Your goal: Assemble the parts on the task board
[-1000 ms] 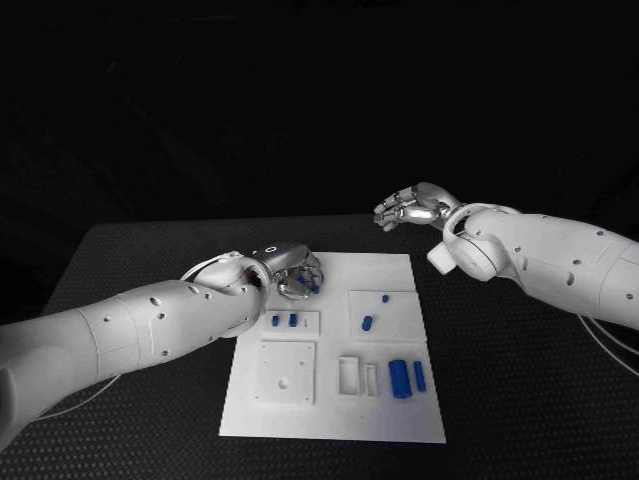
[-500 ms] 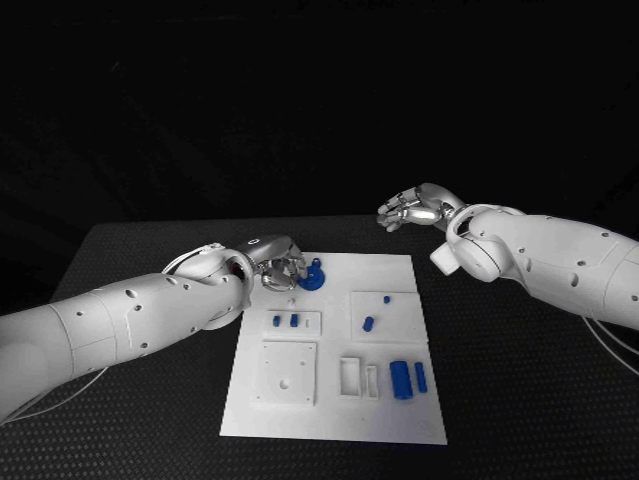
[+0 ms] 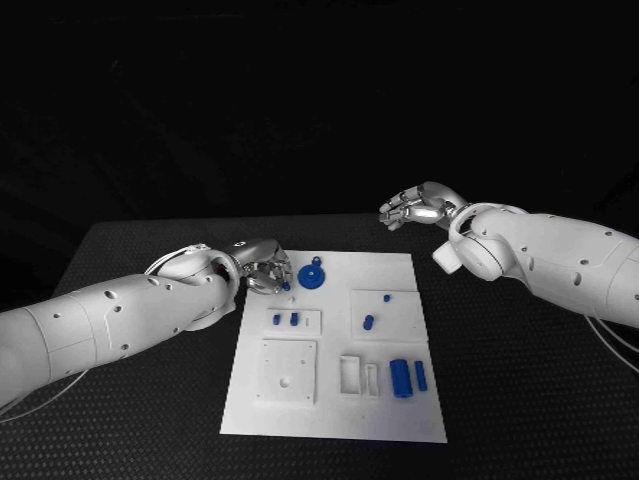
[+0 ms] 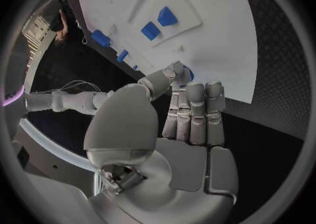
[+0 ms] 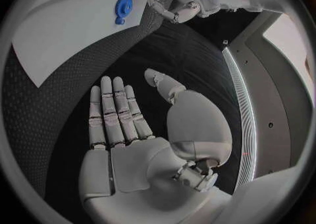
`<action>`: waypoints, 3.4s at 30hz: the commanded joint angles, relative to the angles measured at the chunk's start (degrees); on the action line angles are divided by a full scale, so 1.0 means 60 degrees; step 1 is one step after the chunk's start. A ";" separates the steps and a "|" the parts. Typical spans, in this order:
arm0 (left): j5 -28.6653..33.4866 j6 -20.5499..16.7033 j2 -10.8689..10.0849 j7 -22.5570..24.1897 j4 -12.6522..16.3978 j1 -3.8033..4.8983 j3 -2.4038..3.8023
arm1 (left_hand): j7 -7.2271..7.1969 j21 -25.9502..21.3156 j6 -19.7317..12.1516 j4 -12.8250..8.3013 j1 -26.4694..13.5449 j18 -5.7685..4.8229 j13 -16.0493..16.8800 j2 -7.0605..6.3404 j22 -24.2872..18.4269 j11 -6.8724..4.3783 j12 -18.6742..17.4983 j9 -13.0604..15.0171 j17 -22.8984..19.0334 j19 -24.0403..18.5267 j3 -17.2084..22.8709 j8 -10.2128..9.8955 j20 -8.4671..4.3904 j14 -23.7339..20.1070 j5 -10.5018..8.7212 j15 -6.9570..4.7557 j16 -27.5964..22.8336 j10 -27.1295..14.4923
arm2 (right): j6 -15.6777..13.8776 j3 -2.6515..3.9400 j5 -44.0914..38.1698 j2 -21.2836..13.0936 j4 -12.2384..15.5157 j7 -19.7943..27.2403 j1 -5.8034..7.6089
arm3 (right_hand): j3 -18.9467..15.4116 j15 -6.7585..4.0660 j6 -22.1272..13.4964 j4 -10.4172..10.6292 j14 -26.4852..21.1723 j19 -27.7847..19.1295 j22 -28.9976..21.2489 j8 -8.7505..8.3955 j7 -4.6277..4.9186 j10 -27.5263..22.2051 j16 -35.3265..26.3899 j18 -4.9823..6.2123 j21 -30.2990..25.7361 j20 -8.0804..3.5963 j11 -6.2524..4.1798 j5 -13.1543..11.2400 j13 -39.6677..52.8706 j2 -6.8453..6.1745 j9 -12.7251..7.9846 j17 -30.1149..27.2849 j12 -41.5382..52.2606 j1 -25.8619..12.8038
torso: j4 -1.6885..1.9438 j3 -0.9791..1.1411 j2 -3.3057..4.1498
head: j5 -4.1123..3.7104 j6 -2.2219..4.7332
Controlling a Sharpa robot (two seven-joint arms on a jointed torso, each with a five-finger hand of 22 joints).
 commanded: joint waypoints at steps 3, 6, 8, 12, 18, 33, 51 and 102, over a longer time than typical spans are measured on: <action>-0.0098 0.0417 0.0026 -0.0052 0.0065 0.0012 -0.0017 | -0.0020 -0.0034 0.0064 0.0032 -0.0074 0.0154 0.0010 0.0051 0.0012 0.0010 -0.0017 0.0014 -0.0014 0.0006 -0.0002 0.0045 -0.0362 0.0051 0.0033 -0.0034 0.0028 0.0062 | 0.0112 0.0004 -0.0028 0.0003 0.0023 0.0061 -0.0002 | -0.0049 -0.0002 -0.0050 -0.0020 -0.0070 -0.0028 0.0019 0.0060 0.0187 -0.0024 -0.0058 0.0184 -0.0055 0.0007 0.0030 0.0029 -0.0015 0.0000 -0.0015 -0.0011 -0.0033 -0.0082 | -0.0001 0.0005 0.0004 | 0.0015 -0.0021; -0.0126 0.0452 0.0049 -0.0066 0.0048 0.0012 -0.0043 | -0.0020 -0.0036 0.0065 0.0032 -0.0075 0.0152 0.0010 0.0052 0.0013 0.0010 -0.0019 0.0014 -0.0015 0.0002 -0.0001 0.0045 -0.0362 0.0048 0.0032 -0.0034 0.0027 0.0064 | 0.0110 0.0004 -0.0028 0.0009 0.0026 0.0061 -0.0002 | -0.0049 -0.0002 -0.0050 -0.0021 -0.0070 -0.0028 0.0020 0.0061 0.0187 -0.0024 -0.0058 0.0184 -0.0057 0.0007 0.0030 0.0029 -0.0015 -0.0001 -0.0015 -0.0011 -0.0033 -0.0082 | 0.0003 0.0009 -0.0002 | 0.0027 -0.0021; -0.0126 0.0466 0.0071 -0.0072 0.0022 0.0010 -0.0059 | -0.0020 -0.0039 0.0067 0.0035 -0.0080 0.0148 0.0012 0.0056 0.0014 0.0010 -0.0022 0.0015 -0.0017 -0.0003 -0.0002 0.0044 -0.0361 0.0045 0.0031 -0.0033 0.0025 0.0069 | 0.0108 0.0004 -0.0028 0.0007 0.0033 0.0061 -0.0002 | -0.0049 -0.0002 -0.0050 -0.0021 -0.0070 -0.0028 0.0022 0.0061 0.0187 -0.0023 -0.0058 0.0184 -0.0059 0.0008 0.0030 0.0028 -0.0015 -0.0001 -0.0016 -0.0011 -0.0033 -0.0082 | -0.0009 0.0014 -0.0004 | 0.0040 -0.0025; -0.0119 0.0471 0.0082 -0.0059 0.0009 0.0006 -0.0093 | -0.0020 -0.0043 0.0070 0.0041 -0.0088 0.0144 0.0014 0.0063 0.0017 0.0010 -0.0025 0.0016 -0.0020 -0.0008 -0.0003 0.0044 -0.0361 0.0042 0.0029 -0.0033 0.0024 0.0077 | 0.0105 0.0004 -0.0028 0.0008 0.0029 0.0063 -0.0002 | -0.0049 -0.0001 -0.0050 -0.0021 -0.0071 -0.0027 0.0024 0.0062 0.0187 -0.0023 -0.0058 0.0185 -0.0061 0.0008 0.0030 0.0028 -0.0014 -0.0001 -0.0017 -0.0011 -0.0032 -0.0081 | -0.0023 0.0016 0.0009 | 0.0046 -0.0024; -0.0109 0.0530 0.0128 -0.0068 0.0017 0.0003 -0.0121 | -0.0020 -0.0045 0.0070 0.0043 -0.0093 0.0141 0.0015 0.0065 0.0019 0.0010 -0.0028 0.0017 -0.0021 -0.0012 -0.0005 0.0043 -0.0362 0.0041 0.0029 -0.0033 0.0024 0.0081 | 0.0107 0.0004 -0.0028 0.0015 0.0032 0.0064 -0.0002 | -0.0050 -0.0001 -0.0050 -0.0021 -0.0071 -0.0026 0.0027 0.0062 0.0187 -0.0023 -0.0058 0.0185 -0.0064 0.0008 0.0030 0.0027 -0.0015 -0.0001 -0.0018 -0.0012 -0.0032 -0.0081 | -0.0023 0.0020 0.0002 | 0.0047 -0.0033; -0.0109 0.0584 0.0195 -0.0093 -0.0072 -0.0012 -0.0161 | -0.0020 -0.0052 0.0067 0.0044 -0.0098 0.0135 0.0016 0.0074 0.0025 0.0011 -0.0043 0.0017 -0.0026 -0.0021 -0.0005 0.0038 -0.0365 0.0034 0.0030 -0.0032 0.0022 0.0084 | 0.0104 0.0004 -0.0028 0.0027 0.0030 0.0067 -0.0002 | -0.0050 -0.0001 -0.0050 -0.0020 -0.0071 -0.0024 0.0036 0.0065 0.0187 -0.0023 -0.0057 0.0186 -0.0073 0.0009 0.0030 0.0027 -0.0015 0.0002 -0.0021 -0.0013 -0.0032 -0.0081 | -0.0020 0.0012 0.0005 | 0.0032 -0.0041; -0.0112 0.0696 0.0269 -0.0126 -0.0161 -0.0016 -0.0167 | -0.0018 -0.0058 0.0061 0.0039 -0.0093 0.0130 0.0017 0.0087 0.0033 0.0012 -0.0063 0.0018 -0.0030 -0.0028 -0.0001 0.0030 -0.0372 0.0029 0.0032 -0.0032 0.0024 0.0087 | 0.0110 0.0004 -0.0028 0.0053 0.0017 0.0070 -0.0003 | -0.0050 -0.0001 -0.0050 -0.0021 -0.0072 -0.0020 0.0047 0.0068 0.0187 -0.0023 -0.0056 0.0188 -0.0085 0.0011 0.0030 0.0027 -0.0014 0.0005 -0.0025 -0.0014 -0.0031 -0.0080 | -0.0022 0.0007 0.0008 | 0.0025 -0.0058; -0.0064 0.1041 0.0390 -0.0370 -0.0312 -0.0047 -0.0377 | 0.0174 -0.0151 -0.0400 0.0038 -0.0159 0.0059 0.0027 0.0003 0.0101 0.0065 -0.0236 -0.0084 -0.0054 -0.0176 -0.0056 -0.0251 -0.0365 -0.0168 0.0010 0.0023 0.0023 0.0013 | 0.0111 0.0004 -0.0028 0.0039 0.0042 0.0065 -0.0003 | -0.0052 -0.0002 -0.0049 -0.0017 -0.0074 -0.0014 0.0071 0.0074 0.0186 -0.0023 -0.0055 0.0192 -0.0113 0.0014 0.0029 0.0027 -0.0014 0.0007 -0.0034 -0.0017 -0.0030 -0.0086 | -0.0018 0.0012 0.0004 | -0.0076 -0.0136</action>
